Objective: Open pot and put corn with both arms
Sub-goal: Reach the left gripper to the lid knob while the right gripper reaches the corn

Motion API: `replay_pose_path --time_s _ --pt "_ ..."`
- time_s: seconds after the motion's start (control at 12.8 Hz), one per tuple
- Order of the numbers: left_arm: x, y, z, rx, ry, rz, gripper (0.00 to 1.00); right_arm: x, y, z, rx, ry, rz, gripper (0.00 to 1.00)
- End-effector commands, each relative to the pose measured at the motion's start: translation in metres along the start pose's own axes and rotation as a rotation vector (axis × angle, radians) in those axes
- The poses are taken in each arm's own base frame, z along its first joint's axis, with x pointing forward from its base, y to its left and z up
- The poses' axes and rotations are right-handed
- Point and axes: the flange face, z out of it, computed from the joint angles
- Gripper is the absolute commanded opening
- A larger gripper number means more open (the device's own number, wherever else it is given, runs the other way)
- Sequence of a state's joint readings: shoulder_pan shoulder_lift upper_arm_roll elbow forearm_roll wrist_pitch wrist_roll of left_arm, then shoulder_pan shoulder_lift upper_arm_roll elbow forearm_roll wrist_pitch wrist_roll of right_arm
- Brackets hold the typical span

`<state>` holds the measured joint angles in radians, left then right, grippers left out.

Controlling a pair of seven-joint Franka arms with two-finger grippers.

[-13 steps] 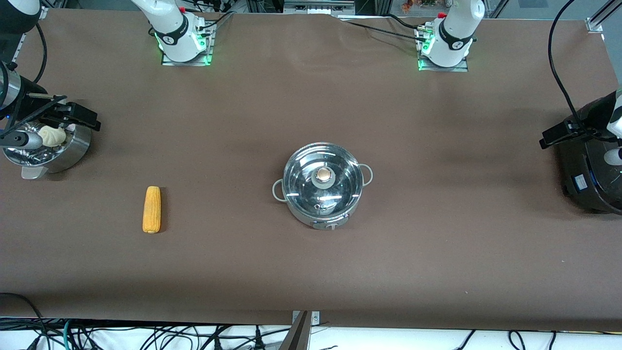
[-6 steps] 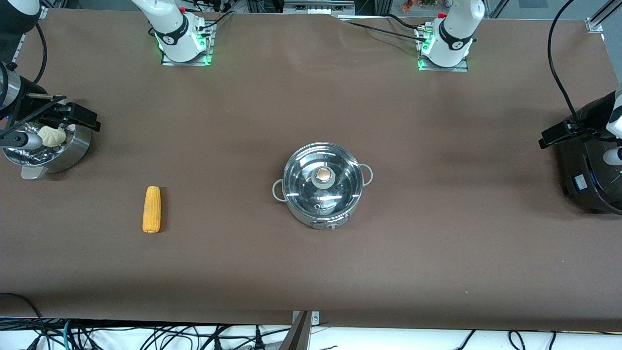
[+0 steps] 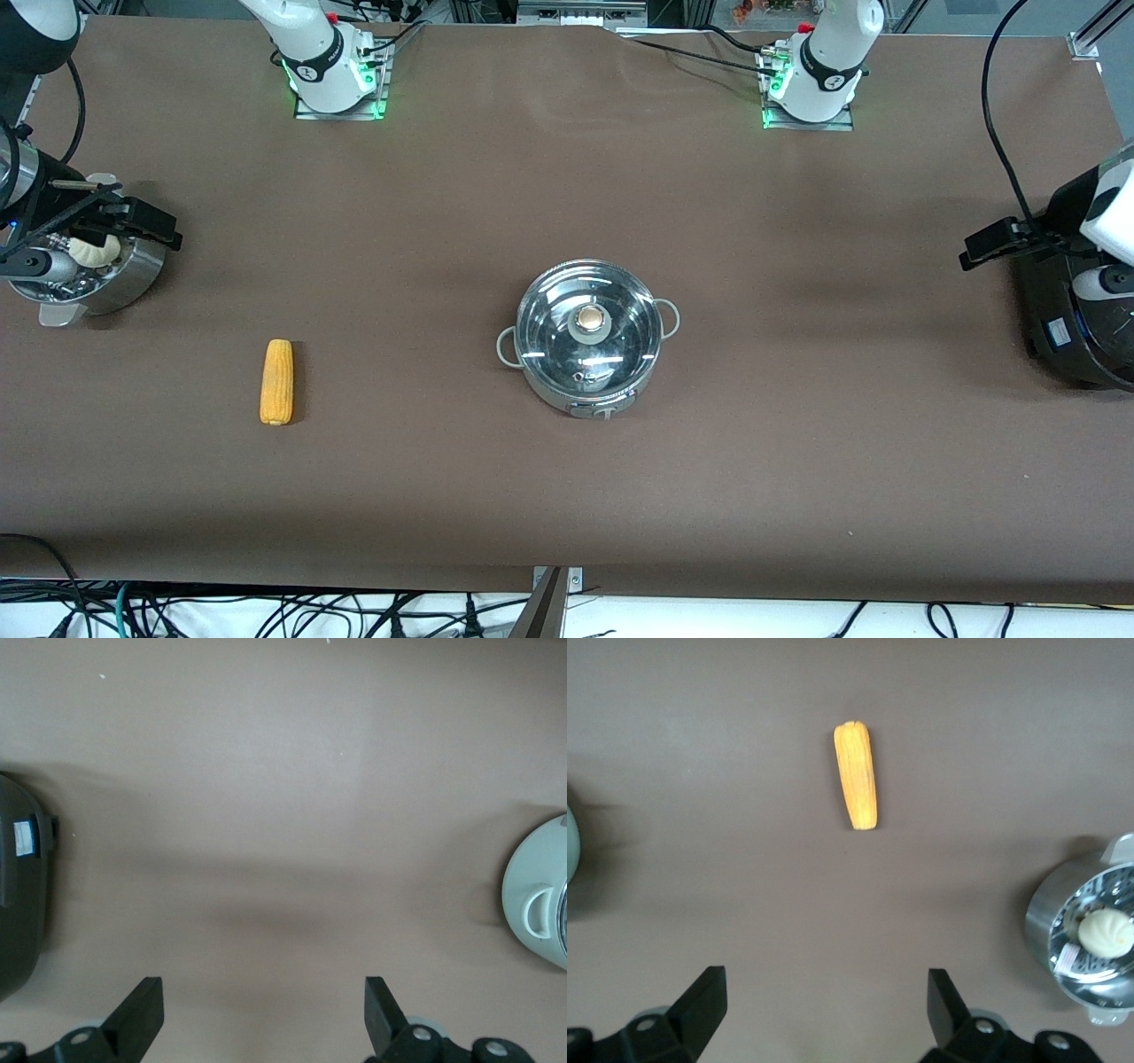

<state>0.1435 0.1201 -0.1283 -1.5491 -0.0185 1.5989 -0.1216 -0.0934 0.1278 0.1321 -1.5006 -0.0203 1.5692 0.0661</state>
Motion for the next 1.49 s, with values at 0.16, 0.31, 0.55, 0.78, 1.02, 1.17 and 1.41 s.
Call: replay_pose_path --time_s 0.16,0.31,0.55,0.78,1.02,1.17,1.41 --pt "0.001 0.049 0.003 -0.069 -0.017 0.055 1.0 0.028 -0.005 0.038 -0.011 -0.008 -0.028 1.0" --pt "-0.003 0.111 0.014 -0.086 -0.045 -0.024 1.0 0.039 -0.005 0.06 -0.01 -0.018 -0.032 1.0" --pt "-0.003 0.219 0.043 -0.088 -0.083 -0.057 1.0 0.065 -0.005 0.106 -0.001 -0.023 -0.034 1.0" --pt "0.007 0.302 0.082 -0.099 -0.113 -0.169 1.0 0.098 -0.001 0.2 0.021 -0.027 -0.033 1.0" --pt "-0.007 0.38 0.126 -0.127 -0.111 -0.244 1.0 0.117 0.003 0.257 0.035 -0.001 -0.028 1.0" --pt "-0.012 0.412 0.159 -0.144 -0.089 -0.22 1.0 0.127 0.006 0.283 0.043 0.03 -0.027 1.0" --pt "-0.009 0.432 0.193 -0.145 -0.039 -0.201 1.0 0.138 0.008 0.314 0.052 0.088 -0.05 1.0"
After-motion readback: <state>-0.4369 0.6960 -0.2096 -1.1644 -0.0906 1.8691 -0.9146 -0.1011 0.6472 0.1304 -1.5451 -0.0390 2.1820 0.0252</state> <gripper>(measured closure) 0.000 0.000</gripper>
